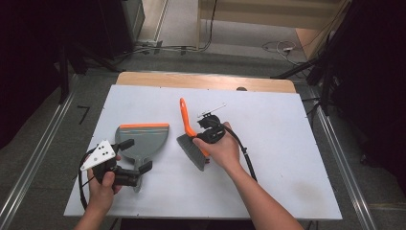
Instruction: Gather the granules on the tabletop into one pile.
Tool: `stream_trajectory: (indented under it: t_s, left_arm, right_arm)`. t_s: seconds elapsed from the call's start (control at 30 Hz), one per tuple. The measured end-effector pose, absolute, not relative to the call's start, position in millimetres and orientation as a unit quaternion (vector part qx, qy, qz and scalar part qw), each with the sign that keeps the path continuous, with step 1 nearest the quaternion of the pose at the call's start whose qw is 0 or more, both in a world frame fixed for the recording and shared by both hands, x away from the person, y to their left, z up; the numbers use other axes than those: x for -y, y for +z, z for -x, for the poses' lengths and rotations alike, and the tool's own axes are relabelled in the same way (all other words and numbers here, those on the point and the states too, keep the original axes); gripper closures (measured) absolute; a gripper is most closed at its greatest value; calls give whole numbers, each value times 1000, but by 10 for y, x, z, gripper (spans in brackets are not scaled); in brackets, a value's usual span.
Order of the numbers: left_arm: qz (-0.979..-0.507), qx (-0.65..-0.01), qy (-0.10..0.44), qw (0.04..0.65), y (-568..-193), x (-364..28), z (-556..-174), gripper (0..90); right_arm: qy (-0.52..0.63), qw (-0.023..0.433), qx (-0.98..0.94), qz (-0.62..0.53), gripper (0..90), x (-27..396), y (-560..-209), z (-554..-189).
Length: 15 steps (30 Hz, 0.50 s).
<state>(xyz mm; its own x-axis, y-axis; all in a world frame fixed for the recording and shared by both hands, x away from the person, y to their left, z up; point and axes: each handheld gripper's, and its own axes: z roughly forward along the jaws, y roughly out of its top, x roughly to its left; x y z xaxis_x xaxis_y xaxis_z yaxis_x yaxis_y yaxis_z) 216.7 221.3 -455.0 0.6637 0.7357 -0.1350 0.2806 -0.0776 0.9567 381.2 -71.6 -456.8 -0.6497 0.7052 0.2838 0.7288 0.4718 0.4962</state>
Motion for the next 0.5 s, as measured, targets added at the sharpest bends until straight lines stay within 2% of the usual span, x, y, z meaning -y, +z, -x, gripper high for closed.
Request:
stream_trajectory:
  t_s: [0.5]
  left_arm:
    - [-708,-359,199,575,-4550,-2201,-2160,0]
  right_arm:
    - [-299,-4,833,466,680,1154,-4592,-3920]
